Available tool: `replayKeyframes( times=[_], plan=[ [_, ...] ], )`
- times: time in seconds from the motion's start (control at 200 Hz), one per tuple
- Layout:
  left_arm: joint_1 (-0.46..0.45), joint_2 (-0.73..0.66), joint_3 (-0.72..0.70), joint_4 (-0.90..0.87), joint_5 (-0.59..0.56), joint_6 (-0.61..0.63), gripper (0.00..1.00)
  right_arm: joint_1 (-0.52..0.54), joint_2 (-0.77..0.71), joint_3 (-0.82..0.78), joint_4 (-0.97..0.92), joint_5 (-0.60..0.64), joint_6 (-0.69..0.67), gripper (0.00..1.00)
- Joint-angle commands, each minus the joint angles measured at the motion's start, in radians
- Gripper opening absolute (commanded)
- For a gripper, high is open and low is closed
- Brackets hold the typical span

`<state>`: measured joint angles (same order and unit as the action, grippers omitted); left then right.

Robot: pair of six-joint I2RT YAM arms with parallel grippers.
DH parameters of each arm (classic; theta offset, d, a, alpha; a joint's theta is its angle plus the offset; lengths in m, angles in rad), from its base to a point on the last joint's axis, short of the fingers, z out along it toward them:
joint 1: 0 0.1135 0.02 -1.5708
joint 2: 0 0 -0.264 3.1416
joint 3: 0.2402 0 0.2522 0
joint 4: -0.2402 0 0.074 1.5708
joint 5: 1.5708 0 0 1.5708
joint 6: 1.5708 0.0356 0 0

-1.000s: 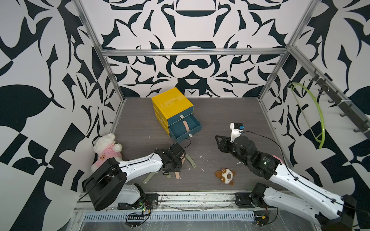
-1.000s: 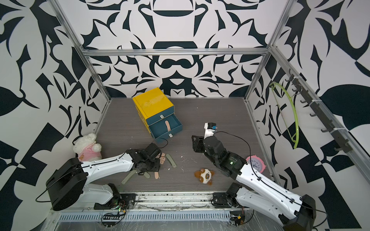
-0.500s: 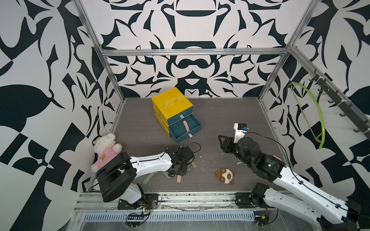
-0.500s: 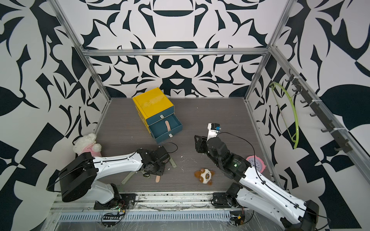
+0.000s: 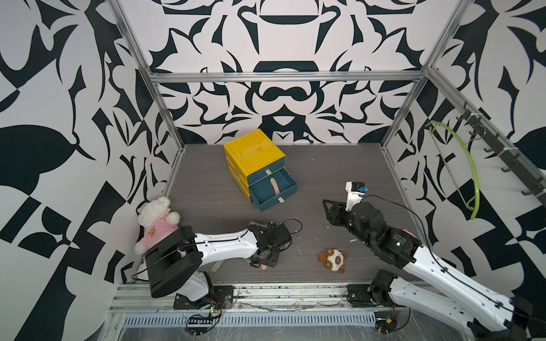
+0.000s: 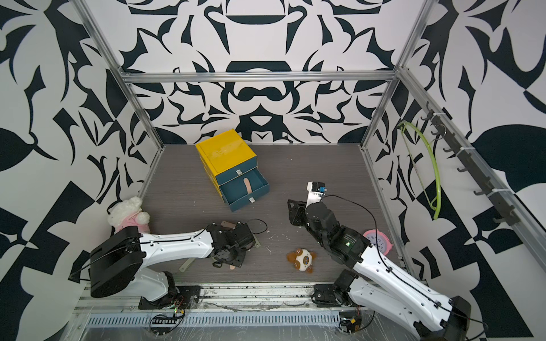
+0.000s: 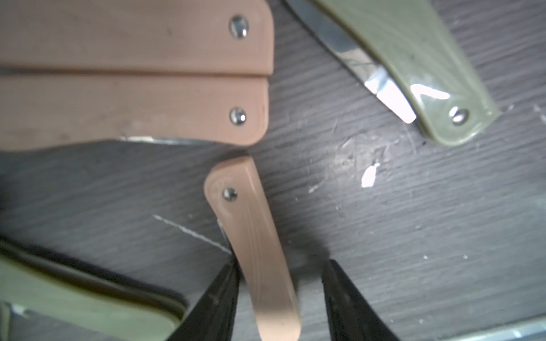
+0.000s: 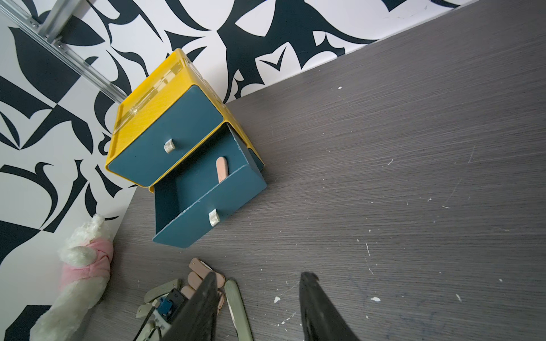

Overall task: Place the fruit knives into the drawer by color
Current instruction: Pick up the fruit knife from the center of the board.

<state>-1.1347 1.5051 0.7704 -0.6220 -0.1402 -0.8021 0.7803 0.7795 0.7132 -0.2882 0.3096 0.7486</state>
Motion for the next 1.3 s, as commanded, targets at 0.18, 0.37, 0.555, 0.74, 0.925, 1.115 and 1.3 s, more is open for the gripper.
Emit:
replayKeyframes(
  times=[0.18, 0.37, 0.555, 0.74, 0.925, 1.115, 1.3],
  plan=[
    [-0.018, 0.079, -0.051, -0.026, 0.005, -0.043, 0.33, -0.004, -0.02, 0.0, 0.008, 0.02, -0.011, 0.47],
    [-0.027, 0.057, -0.044, -0.026, -0.016, -0.039, 0.23, -0.006, -0.022, 0.0, 0.006, 0.023, -0.009, 0.47],
    [-0.042, -0.043, -0.006, -0.086, -0.067, -0.053, 0.19, -0.008, -0.021, 0.002, 0.005, 0.027, -0.006, 0.47],
    [-0.058, -0.171, 0.104, -0.191, -0.142, -0.055, 0.17, -0.01, -0.022, 0.005, 0.001, 0.031, -0.008, 0.47],
    [-0.059, -0.289, 0.227, -0.287, -0.227, -0.028, 0.16, -0.014, -0.025, 0.002, -0.006, 0.037, -0.005, 0.47],
    [0.016, -0.307, 0.416, -0.317, -0.314, 0.125, 0.16, -0.016, -0.025, 0.003, -0.009, 0.041, -0.005, 0.47],
    [0.201, -0.212, 0.564, -0.22, -0.271, 0.323, 0.16, -0.016, -0.019, 0.003, -0.012, 0.039, 0.002, 0.47]
  ],
)
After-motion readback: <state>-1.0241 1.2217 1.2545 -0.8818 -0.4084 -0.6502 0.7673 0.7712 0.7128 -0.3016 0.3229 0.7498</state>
